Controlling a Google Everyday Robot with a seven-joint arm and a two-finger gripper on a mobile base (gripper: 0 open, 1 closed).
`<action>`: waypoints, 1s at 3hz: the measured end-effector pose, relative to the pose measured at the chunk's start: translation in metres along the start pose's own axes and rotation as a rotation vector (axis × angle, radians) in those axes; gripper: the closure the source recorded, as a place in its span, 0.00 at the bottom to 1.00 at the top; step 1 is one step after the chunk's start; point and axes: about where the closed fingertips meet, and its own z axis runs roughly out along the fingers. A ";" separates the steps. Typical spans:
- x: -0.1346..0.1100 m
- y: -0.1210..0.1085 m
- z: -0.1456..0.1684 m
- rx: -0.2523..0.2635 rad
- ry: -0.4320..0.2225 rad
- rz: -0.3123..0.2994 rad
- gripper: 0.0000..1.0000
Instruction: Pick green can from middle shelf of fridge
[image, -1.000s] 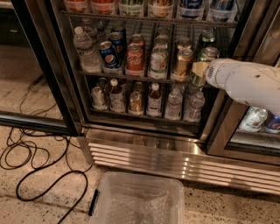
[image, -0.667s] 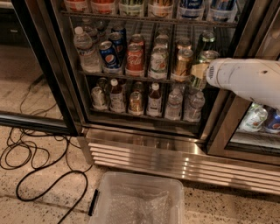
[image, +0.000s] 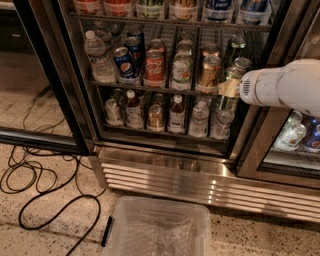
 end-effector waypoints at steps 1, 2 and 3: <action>0.018 0.018 -0.025 -0.070 0.086 -0.004 1.00; 0.036 0.035 -0.049 -0.146 0.183 -0.003 1.00; 0.049 0.036 -0.050 -0.149 0.234 -0.007 1.00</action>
Offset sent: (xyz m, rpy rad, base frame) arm -0.1110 0.0340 0.0077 0.0909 0.3037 0.2364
